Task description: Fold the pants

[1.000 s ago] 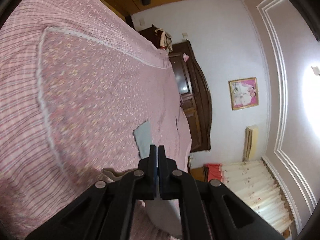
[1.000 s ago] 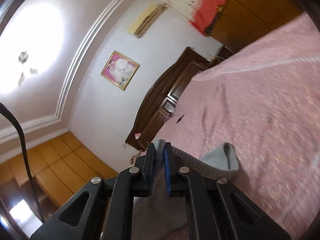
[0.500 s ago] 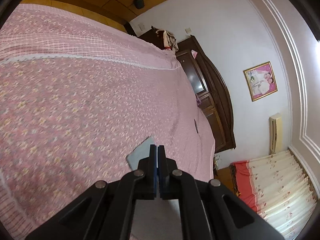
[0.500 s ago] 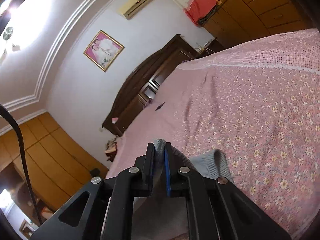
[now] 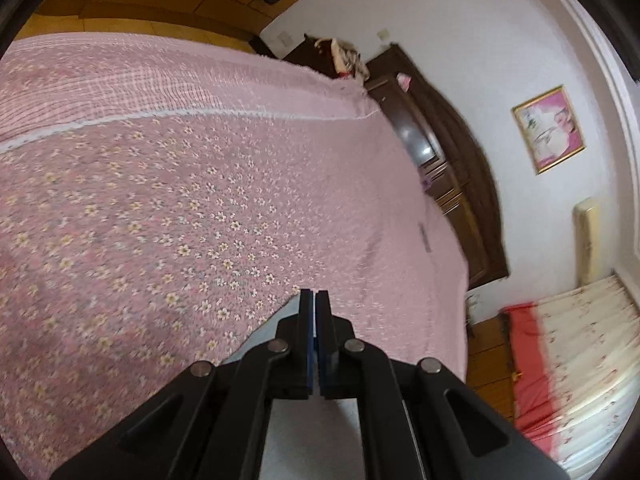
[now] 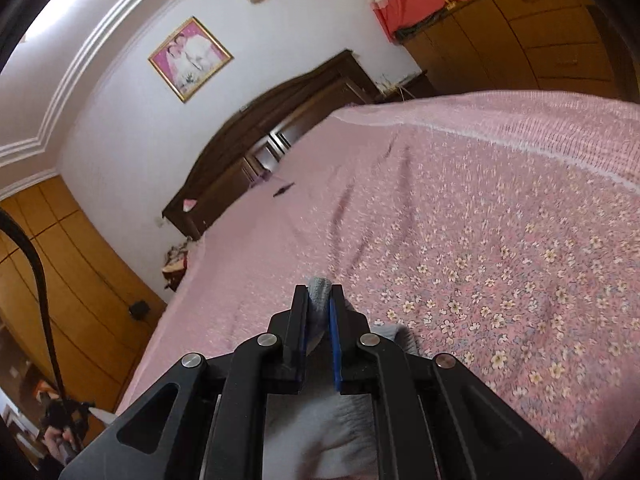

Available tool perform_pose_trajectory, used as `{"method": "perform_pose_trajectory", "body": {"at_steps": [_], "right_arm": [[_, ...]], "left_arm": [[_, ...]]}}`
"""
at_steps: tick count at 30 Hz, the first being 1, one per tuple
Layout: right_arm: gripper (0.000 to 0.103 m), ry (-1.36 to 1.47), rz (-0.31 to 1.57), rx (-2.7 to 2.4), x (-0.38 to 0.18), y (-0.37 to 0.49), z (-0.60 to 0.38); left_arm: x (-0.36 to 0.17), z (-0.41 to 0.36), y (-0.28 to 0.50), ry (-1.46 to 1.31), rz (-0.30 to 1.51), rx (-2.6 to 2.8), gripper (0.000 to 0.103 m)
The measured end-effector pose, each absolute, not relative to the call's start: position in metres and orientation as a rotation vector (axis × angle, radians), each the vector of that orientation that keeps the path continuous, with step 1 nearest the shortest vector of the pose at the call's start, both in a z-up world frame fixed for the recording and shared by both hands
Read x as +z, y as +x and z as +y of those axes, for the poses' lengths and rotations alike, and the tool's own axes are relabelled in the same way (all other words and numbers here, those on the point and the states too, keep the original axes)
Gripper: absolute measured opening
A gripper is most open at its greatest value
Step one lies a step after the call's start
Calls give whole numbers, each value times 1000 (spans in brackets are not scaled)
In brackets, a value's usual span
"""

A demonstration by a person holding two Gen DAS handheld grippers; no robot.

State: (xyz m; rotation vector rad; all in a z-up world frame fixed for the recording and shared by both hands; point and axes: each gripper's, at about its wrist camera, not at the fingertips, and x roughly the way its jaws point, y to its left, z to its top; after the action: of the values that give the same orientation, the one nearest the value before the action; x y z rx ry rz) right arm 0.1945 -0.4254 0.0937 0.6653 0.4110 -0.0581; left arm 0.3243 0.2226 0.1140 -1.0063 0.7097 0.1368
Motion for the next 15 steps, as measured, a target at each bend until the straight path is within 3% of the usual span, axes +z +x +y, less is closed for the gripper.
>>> {"method": "perform_pose_trajectory", "body": {"at_steps": [11,15], "right_arm": [[12,615,509,-114,71,246,-439],[18,601,534,-132,62,267,-442]], "left_arm": [[86,203,398,-939,781,180,1],[64,205,419,-962,800,200,3]]}}
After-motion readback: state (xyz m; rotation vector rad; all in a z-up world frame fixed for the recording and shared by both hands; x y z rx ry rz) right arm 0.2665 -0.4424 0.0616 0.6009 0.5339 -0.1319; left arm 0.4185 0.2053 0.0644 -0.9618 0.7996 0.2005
